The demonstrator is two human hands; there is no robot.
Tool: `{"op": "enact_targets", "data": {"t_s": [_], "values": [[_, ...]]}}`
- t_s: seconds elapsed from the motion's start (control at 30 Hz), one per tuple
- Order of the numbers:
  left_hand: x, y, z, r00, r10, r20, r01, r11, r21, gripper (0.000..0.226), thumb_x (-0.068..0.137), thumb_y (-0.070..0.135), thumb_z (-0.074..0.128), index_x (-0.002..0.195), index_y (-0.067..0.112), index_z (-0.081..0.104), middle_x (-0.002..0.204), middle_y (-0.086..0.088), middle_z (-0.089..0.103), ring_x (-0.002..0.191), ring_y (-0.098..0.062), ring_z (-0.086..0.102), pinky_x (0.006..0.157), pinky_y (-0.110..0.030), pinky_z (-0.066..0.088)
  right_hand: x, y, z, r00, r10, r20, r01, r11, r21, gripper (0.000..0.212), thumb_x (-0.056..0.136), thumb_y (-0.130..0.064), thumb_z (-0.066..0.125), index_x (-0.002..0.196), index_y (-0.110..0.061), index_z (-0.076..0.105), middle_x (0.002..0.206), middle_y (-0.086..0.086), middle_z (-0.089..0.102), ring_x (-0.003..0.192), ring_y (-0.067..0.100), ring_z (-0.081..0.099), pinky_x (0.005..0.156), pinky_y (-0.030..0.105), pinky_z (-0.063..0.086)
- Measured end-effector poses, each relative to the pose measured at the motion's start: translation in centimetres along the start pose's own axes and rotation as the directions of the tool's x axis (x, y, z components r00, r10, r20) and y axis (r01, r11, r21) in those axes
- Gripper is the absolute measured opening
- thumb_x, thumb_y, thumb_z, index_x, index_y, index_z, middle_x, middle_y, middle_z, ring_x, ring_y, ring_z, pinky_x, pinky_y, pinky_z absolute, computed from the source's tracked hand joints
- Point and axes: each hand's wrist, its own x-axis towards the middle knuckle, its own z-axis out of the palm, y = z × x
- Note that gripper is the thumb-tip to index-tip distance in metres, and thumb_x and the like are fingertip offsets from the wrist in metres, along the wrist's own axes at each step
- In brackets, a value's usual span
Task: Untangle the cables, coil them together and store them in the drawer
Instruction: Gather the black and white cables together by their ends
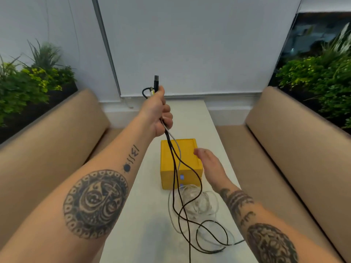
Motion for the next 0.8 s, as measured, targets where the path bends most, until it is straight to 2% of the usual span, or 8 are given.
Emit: {"op": "enact_targets", "data": {"t_s": [0.1, 0.17, 0.2, 0.27, 0.37, 0.53, 0.63, 0.8], "values": [[0.7, -1.3, 0.8, 1.0, 0.013, 0.005, -0.013, 1.0, 0.018, 0.052, 0.096, 0.061, 0.052, 0.063, 0.026, 0.031, 0.056, 0.007, 0.021, 0.044, -0.009, 0.012, 0.036, -0.02, 0.014, 1.4, -8.6, 2.0, 0.97, -0.149, 0.194, 0.149, 0.989, 0.015, 0.059, 0.091, -0.07, 0.043, 0.122, -0.023, 0.061, 0.111, -0.009, 0.072, 0.108, 0.007, 0.066, 0.093, 0.029, 0.047], [0.9, -1.7, 1.1, 0.999, 0.034, -0.007, -0.034, 0.999, -0.007, 0.051, 0.096, 0.06, 0.054, 0.064, 0.026, 0.032, 0.054, 0.007, 0.022, 0.043, -0.01, 0.012, 0.038, -0.024, 0.013, 2.1, -11.2, 3.3, 0.947, -0.147, 0.286, 0.151, 0.988, 0.007, 0.057, 0.097, -0.065, 0.04, 0.107, -0.013, 0.06, 0.083, -0.003, 0.071, 0.077, 0.013, 0.07, 0.08, 0.036, 0.055], [0.9, -1.6, 1.0, 0.999, 0.036, -0.019, -0.036, 0.999, -0.025, 0.051, 0.096, 0.061, 0.053, 0.065, 0.026, 0.031, 0.053, 0.007, 0.021, 0.043, -0.011, 0.012, 0.038, -0.023, 0.012, 2.1, -11.6, 3.9, 0.944, -0.129, 0.303, 0.127, 0.992, 0.025, 0.053, 0.1, -0.062, 0.039, 0.098, -0.013, 0.059, 0.07, -0.003, 0.065, 0.062, 0.014, 0.065, 0.071, 0.038, 0.056], [1.2, -1.1, 0.0, 0.997, 0.031, -0.076, -0.038, 0.996, -0.08, 0.053, 0.096, 0.063, 0.05, 0.064, 0.026, 0.029, 0.052, 0.008, 0.018, 0.043, -0.011, 0.01, 0.038, -0.021, 0.008, 1.7, -10.1, 4.8, 0.952, -0.1, 0.288, 0.104, 0.995, 0.001, 0.047, 0.102, -0.056, 0.037, 0.084, -0.019, 0.058, 0.056, -0.007, 0.051, 0.049, 0.015, 0.048, 0.056, 0.035, 0.045], [2.3, -0.1, -3.5, 0.973, 0.027, -0.231, -0.07, 0.982, -0.177, 0.053, 0.097, 0.062, 0.049, 0.065, 0.025, 0.027, 0.054, 0.008, 0.017, 0.046, -0.01, 0.008, 0.04, -0.021, 0.007, 0.2, -5.2, 5.2, 0.941, -0.06, 0.334, 0.075, 0.997, -0.032, 0.043, 0.104, -0.048, 0.035, 0.075, -0.021, 0.051, 0.052, -0.012, 0.041, 0.048, 0.013, 0.035, 0.052, 0.032, 0.03], [3.5, -3.6, -10.5, 0.892, -0.083, -0.444, -0.048, 0.96, -0.276, 0.049, 0.103, 0.048, 0.044, 0.064, 0.023, 0.028, 0.049, 0.007, 0.017, 0.038, -0.011, 0.01, 0.042, -0.019, 0.006, -1.5, 2.0, 3.2, 0.87, 0.162, 0.466, -0.076, 0.977, -0.197, 0.044, 0.106, -0.049, 0.034, 0.077, -0.02, 0.048, 0.056, -0.01, 0.039, 0.05, 0.011, 0.031, 0.049, 0.025, 0.026], [4.2, -6.2, -14.4, 0.831, -0.153, -0.535, -0.031, 0.947, -0.318, 0.044, 0.101, 0.042, 0.04, 0.066, 0.023, 0.022, 0.055, 0.006, 0.015, 0.036, -0.014, 0.009, 0.043, -0.016, 0.008, -1.6, 5.7, 0.9, 0.86, 0.261, 0.439, -0.109, 0.934, -0.341, 0.046, 0.099, -0.06, 0.039, 0.07, -0.026, 0.05, 0.055, -0.009, 0.042, 0.05, 0.012, 0.034, 0.052, 0.028, 0.027], [3.9, -10.2, -19.6, 0.726, -0.293, -0.622, 0.033, 0.919, -0.394, 0.03, 0.095, 0.021, 0.035, 0.068, 0.021, 0.022, 0.06, 0.006, 0.018, 0.03, -0.013, 0.014, 0.039, -0.012, 0.016, -1.8, 8.4, -2.7, 0.867, 0.314, 0.386, -0.093, 0.865, -0.494, 0.053, 0.1, -0.06, 0.04, 0.067, -0.02, 0.046, 0.052, -0.006, 0.043, 0.045, 0.013, 0.034, 0.052, 0.029, 0.031]]}}
